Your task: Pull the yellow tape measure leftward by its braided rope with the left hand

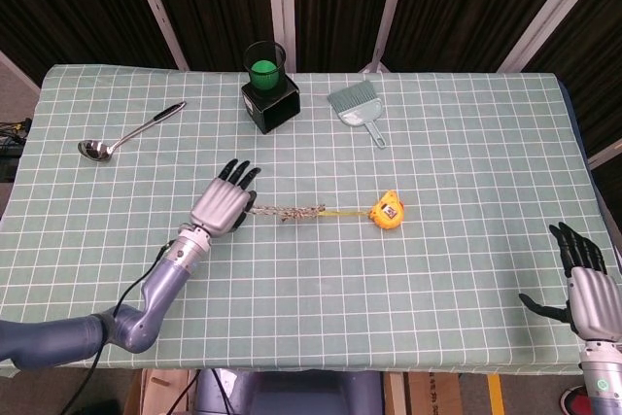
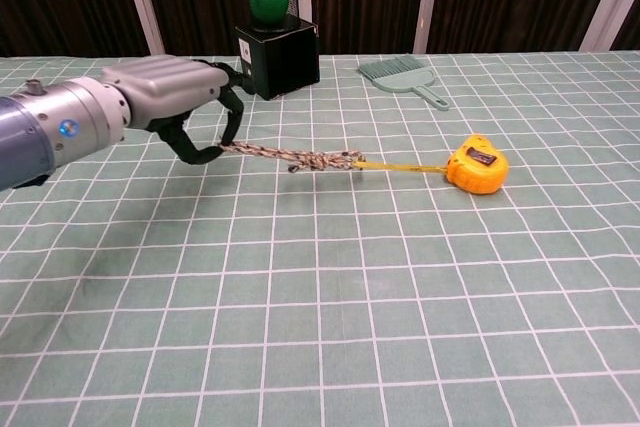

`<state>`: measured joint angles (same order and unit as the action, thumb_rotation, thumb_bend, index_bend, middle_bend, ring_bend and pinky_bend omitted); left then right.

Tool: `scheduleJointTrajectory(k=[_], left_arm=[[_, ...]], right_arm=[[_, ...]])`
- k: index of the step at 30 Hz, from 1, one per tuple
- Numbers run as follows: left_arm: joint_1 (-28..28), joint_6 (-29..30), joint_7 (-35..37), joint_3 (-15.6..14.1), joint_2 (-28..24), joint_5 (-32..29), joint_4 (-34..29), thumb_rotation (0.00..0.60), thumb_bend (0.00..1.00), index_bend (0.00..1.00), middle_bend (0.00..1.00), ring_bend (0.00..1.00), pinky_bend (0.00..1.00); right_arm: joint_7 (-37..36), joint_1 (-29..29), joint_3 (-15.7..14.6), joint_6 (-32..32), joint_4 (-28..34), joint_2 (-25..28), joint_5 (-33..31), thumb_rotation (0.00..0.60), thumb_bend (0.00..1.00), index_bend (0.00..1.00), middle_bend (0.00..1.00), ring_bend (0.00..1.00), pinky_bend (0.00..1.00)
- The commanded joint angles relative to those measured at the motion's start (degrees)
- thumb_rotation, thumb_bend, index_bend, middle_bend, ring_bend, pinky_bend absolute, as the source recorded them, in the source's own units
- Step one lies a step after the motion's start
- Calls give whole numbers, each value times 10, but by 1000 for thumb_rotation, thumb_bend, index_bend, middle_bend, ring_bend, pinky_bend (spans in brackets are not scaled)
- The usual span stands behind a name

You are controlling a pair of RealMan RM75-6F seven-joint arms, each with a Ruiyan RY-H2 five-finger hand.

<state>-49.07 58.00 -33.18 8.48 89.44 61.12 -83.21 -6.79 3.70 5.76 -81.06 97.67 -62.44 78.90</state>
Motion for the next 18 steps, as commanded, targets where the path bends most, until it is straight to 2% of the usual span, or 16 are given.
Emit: scheduleJointTrajectory(k=[1,10,18], left_arm=[[26,26,19,-12,-34,21,-22,600,526,570,87,0,0],[92,78,75,-42,-118,65,-57,600,527,570,89,0,0],[151,117,130,-61,-184,90,-52,600,527,570,90,0,0]], right_arm=[[3,0,-1,-2,0,0,2,600,122,0,0,0,0],[14,-2,-2,-9,0,-3,7,600,122,0,0,0,0],[20,-4,-3,-15,0,-4,12,600,122,0,0,0,0]])
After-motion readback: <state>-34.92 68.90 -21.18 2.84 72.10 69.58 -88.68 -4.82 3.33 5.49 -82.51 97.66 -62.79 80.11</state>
